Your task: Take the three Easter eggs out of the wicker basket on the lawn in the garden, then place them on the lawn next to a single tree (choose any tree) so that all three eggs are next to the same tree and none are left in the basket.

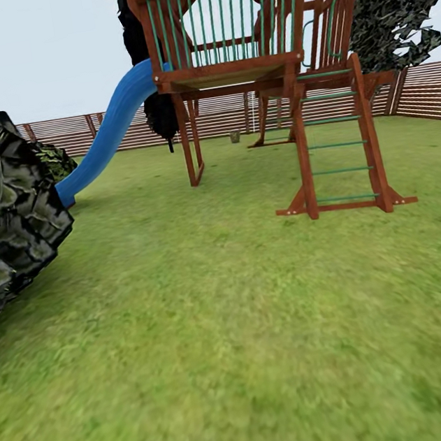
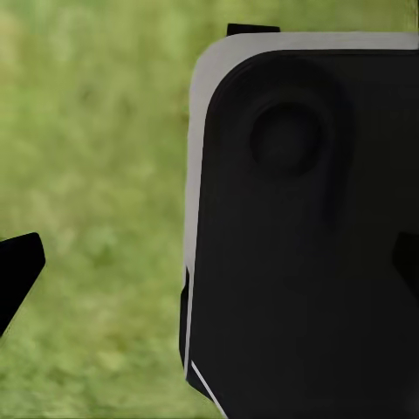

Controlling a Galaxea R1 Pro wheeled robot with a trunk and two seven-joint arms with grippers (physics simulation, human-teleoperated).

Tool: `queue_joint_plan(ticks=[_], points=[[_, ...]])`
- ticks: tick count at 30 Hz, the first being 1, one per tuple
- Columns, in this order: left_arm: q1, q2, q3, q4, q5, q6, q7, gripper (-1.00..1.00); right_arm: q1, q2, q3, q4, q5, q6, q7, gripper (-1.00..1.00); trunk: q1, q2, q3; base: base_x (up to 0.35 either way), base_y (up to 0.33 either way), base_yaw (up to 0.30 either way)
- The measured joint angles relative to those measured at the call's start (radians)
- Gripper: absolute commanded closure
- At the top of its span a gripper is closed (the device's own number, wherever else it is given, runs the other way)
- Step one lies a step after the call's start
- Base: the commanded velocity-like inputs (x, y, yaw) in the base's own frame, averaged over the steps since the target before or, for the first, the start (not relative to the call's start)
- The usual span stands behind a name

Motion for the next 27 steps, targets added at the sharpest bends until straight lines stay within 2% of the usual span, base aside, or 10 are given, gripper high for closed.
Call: queue_joint_plan(ticks=[7, 13, 27], points=[[0.000, -0.002, 0.001, 0.000, 0.000, 0.000, 0.004, -1.00, 0.000, 0.007, 0.000, 0.000, -0.002, 0.001, 0.001, -1.00, 0.000, 0.000, 0.000, 0.328, 0.080, 0.000], [0.000, -0.021, -0.001, 0.000, 0.000, -0.001, 0.012, -1.00, 0.000, 0.006, 0.001, 0.000, 0.007, 0.000, 0.003, -1.00, 0.000, 0.000, 0.000, 0.327, 0.097, 0.000], [0.000, -0.019, 0.001, -0.002, 0.000, -0.001, 0.012, -1.00, 0.000, 0.005, 0.001, 0.000, 0.008, -0.001, 0.006, -1.00, 0.000, 0.000, 0.000, 0.323, 0.112, 0.090]])
